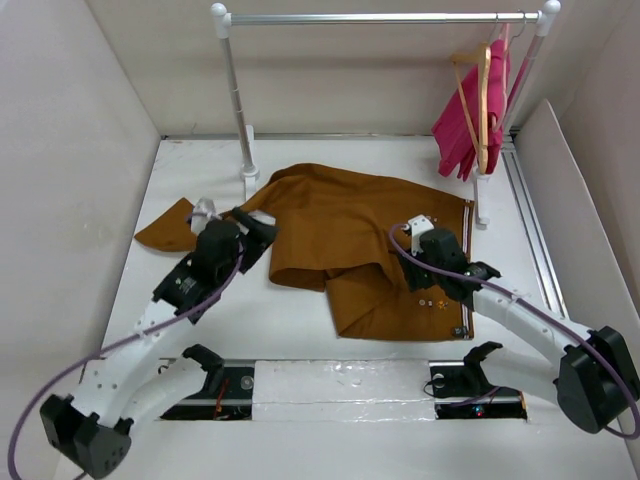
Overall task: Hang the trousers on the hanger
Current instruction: Flatten out the trousers at the center of the board.
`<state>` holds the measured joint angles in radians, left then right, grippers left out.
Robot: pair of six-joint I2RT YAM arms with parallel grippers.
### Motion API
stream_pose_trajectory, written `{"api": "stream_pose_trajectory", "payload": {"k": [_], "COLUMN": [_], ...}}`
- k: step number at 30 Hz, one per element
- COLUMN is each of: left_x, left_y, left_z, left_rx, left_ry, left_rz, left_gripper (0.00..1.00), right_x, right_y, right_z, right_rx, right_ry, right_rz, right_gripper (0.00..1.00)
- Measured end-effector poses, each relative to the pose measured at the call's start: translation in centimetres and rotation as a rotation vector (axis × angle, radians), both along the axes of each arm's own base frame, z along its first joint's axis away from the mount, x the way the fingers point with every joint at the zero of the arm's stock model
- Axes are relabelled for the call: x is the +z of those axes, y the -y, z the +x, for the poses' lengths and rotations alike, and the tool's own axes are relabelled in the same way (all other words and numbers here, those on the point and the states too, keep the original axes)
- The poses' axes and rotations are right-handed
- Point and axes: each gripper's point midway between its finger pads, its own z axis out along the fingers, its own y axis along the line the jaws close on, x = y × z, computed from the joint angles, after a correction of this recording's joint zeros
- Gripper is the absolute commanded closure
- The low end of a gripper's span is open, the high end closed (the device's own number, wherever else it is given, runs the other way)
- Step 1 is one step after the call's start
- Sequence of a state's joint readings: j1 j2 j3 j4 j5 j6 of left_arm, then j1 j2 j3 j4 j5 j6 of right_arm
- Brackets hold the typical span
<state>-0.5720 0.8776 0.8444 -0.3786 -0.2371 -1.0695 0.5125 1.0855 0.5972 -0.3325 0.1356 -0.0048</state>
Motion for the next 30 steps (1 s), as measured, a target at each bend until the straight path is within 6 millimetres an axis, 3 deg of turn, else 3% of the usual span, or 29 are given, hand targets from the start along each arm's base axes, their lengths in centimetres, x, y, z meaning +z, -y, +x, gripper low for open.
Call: {"api": "stream_pose_trajectory", "payload": {"k": [2, 5, 6, 8, 12, 17, 20, 21, 22, 25, 26, 28, 30], "left_x": [-4.7, -11.7, -13.2, -14.3, -14.2, -15.7, -18.0, -18.7, -19.2, -19.5, -17.4, -14.2, -9.3], "left_y": [-1.6, -1.9, -1.7, -1.3, -0.3, -0.6, -1.2, -1.4, -1.6, -2.6, -2.1, -2.6, -2.9], "left_z": [-1.0, -3.1, -3.7, -4.1, -2.4, 0.0, 0.6, 0.6, 0.6, 0.5, 2.0, 3.1, 4.1], "left_rx": [0.046, 0.044, 0.035, 0.020, 0.029, 0.091, 0.123, 0.133, 0.142, 0.156, 0.156, 0.169, 0.178], "left_ry": [-0.072, -0.231, -0.274, -0.316, -0.297, -0.300, -0.351, -0.374, -0.394, -0.420, -0.369, -0.317, -0.216], "left_rz": [-0.043, -0.055, -0.056, -0.068, -0.106, -0.114, -0.079, -0.060, -0.040, 0.039, 0.027, 0.070, 0.107], "left_gripper": [0.35, 0.28, 0.24, 0.24, 0.28, 0.37, 0.63, 0.97, 1.00, 1.00, 1.00, 1.00, 1.00], "right_x": [-0.1, -0.2, -0.2, -0.2, 0.0, 0.2, 0.3, 0.4, 0.5, 0.6, 0.5, 0.0, -1.0], "right_y": [-0.2, -0.7, -0.9, -1.3, -2.3, -3.3, -3.5, -3.5, -3.5, -3.4, -3.3, -3.2, -2.9], "right_z": [-0.1, -0.3, -0.4, -0.7, -1.2, -2.2, -2.8, -2.9, -2.9, -2.9, -2.9, -2.9, -3.0], "right_rx": [0.023, 0.056, 0.068, 0.093, 0.135, 0.175, 0.184, 0.184, 0.182, 0.168, 0.160, 0.145, 0.127], "right_ry": [0.000, -0.005, -0.007, -0.010, -0.009, -0.002, -0.001, -0.001, 0.001, 0.005, 0.001, -0.015, -0.050], "right_rz": [-0.007, -0.009, -0.008, -0.002, 0.011, 0.030, 0.040, 0.041, 0.043, 0.047, 0.047, 0.039, 0.020], "right_gripper": [0.40, 0.40, 0.40, 0.40, 0.40, 0.40, 0.40, 0.40, 0.40, 0.40, 0.40, 0.40, 0.40]}}
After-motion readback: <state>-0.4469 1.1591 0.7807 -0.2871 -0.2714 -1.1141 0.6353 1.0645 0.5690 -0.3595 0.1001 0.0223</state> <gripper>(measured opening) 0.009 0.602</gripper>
